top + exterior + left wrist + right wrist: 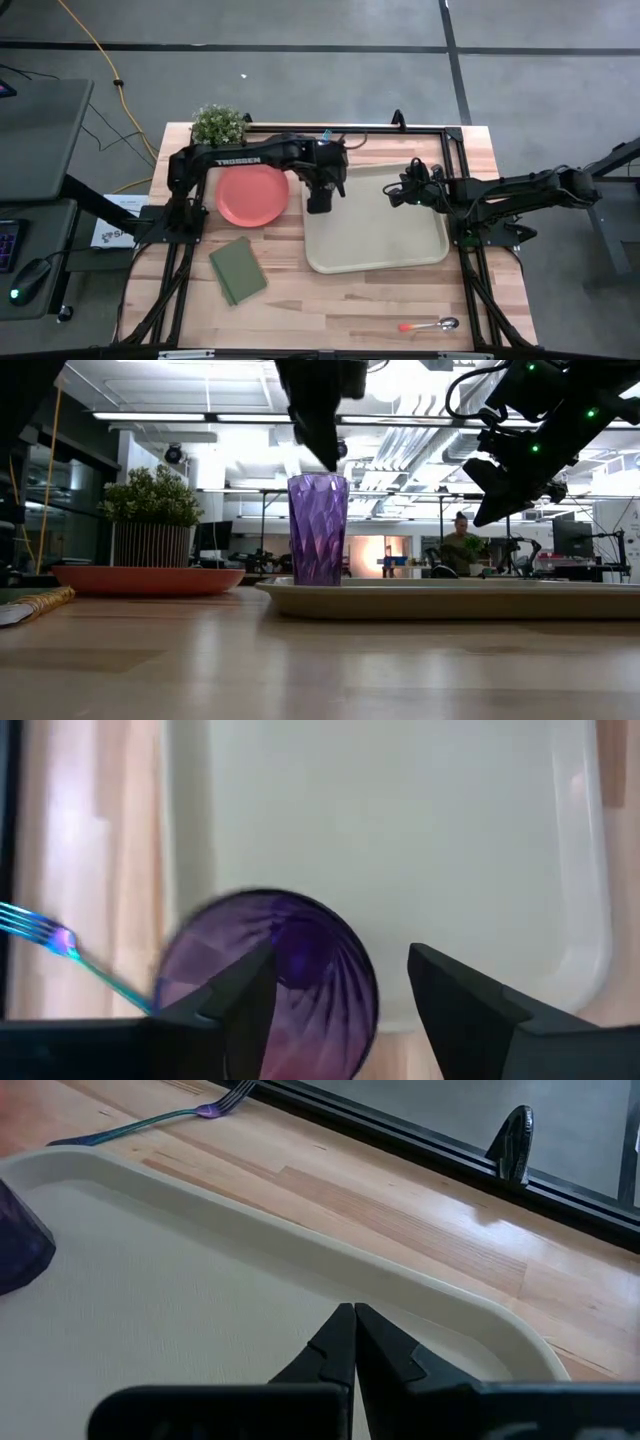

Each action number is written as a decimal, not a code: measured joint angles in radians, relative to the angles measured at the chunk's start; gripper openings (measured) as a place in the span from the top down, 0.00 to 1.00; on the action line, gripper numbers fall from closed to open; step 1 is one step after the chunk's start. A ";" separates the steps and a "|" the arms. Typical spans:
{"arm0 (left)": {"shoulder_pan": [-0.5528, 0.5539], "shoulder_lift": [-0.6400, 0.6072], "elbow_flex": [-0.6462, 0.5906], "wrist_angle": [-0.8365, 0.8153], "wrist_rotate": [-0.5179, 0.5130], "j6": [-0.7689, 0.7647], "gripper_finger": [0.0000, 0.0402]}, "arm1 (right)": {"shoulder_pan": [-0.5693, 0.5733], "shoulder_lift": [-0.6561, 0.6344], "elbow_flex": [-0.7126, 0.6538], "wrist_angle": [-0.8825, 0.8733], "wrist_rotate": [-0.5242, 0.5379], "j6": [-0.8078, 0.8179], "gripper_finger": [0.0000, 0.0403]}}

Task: Pick and place plate/cup/fork/spoon on tray
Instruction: Put the orange spoon on the gray serving tray to the bottom right of the purple cup

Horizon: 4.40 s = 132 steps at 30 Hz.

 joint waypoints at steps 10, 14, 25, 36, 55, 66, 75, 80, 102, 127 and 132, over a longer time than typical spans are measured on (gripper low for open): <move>0.048 -0.080 0.101 -0.051 -0.047 -0.009 0.48 | 0.000 -0.002 0.000 0.013 0.004 -0.026 1.00; 0.061 -0.154 0.101 -0.005 -0.069 -0.023 0.48 | 0.000 -0.002 0.000 0.014 0.005 -0.026 1.00; 0.105 -0.497 -0.439 0.589 -0.051 -0.007 0.48 | 0.000 -0.002 0.000 0.014 0.003 -0.030 1.00; 0.107 -0.773 -1.174 1.433 0.091 -0.131 0.48 | 0.000 -0.002 0.000 0.046 -0.029 -0.046 1.00; 0.026 -0.817 -1.441 1.957 0.095 -0.112 0.48 | 0.012 -0.002 0.062 0.518 -0.779 -0.365 0.96; 0.026 -0.818 -1.441 1.957 0.095 -0.124 0.48 | 0.317 0.050 0.337 -0.050 -0.752 -0.012 0.64; 0.026 -0.818 -1.441 1.948 0.095 -0.150 0.48 | 0.725 0.188 0.348 -0.131 -0.763 0.625 0.62; 0.026 -0.817 -1.441 1.948 0.094 -0.160 0.48 | 0.890 0.282 0.348 -0.093 -0.765 0.934 0.62; 0.026 -0.817 -1.440 1.957 0.076 -0.111 0.48 | 1.074 0.751 0.650 -0.369 -0.827 0.998 0.67; 0.026 -0.817 -1.440 1.952 0.079 -0.130 0.48 | 1.084 0.937 0.688 -0.415 -0.906 0.806 0.73; 0.026 -0.817 -1.440 1.950 0.079 -0.130 0.48 | 1.082 0.937 0.665 -0.409 -0.923 0.759 0.95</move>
